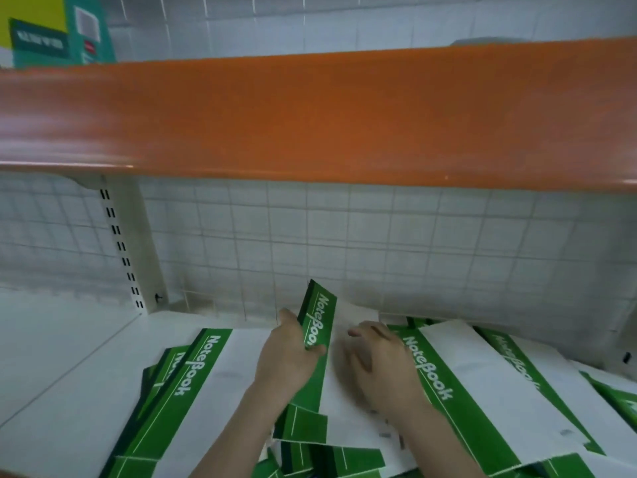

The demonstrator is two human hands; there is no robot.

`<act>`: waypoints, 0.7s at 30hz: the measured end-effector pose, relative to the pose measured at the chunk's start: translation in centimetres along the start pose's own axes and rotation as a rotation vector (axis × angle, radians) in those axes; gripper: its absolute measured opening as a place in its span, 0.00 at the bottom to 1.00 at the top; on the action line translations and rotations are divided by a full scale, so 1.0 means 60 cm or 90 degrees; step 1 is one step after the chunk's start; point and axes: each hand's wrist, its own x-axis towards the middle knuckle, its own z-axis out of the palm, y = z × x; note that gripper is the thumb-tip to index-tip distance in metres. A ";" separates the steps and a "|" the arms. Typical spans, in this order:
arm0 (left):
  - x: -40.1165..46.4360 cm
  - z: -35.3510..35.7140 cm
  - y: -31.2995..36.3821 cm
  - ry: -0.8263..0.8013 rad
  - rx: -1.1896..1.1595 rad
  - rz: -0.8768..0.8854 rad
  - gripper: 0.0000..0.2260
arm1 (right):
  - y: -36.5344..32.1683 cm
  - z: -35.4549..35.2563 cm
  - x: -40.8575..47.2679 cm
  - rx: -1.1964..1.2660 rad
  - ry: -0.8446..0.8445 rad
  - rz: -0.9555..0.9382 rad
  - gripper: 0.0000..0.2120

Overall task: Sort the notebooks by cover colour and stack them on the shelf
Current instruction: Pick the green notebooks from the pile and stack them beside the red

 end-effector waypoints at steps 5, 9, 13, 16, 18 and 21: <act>-0.004 0.023 -0.019 -0.090 -0.374 -0.074 0.12 | -0.020 -0.004 -0.011 0.006 -0.064 -0.062 0.35; -0.011 0.024 -0.044 -0.063 -0.580 -0.048 0.08 | -0.022 -0.002 -0.017 0.036 -0.222 -0.097 0.52; -0.028 0.017 -0.042 -0.076 -0.632 0.031 0.11 | -0.028 -0.008 -0.020 0.032 -0.275 -0.134 0.52; -0.034 0.018 -0.049 0.089 -0.234 0.163 0.12 | -0.028 -0.012 -0.023 0.111 -0.243 -0.120 0.36; -0.032 0.020 -0.052 0.179 -0.052 0.177 0.09 | -0.028 -0.017 -0.023 0.183 -0.217 -0.104 0.28; -0.029 0.022 -0.055 0.136 -0.006 0.158 0.10 | -0.031 -0.024 -0.021 0.224 -0.202 -0.075 0.27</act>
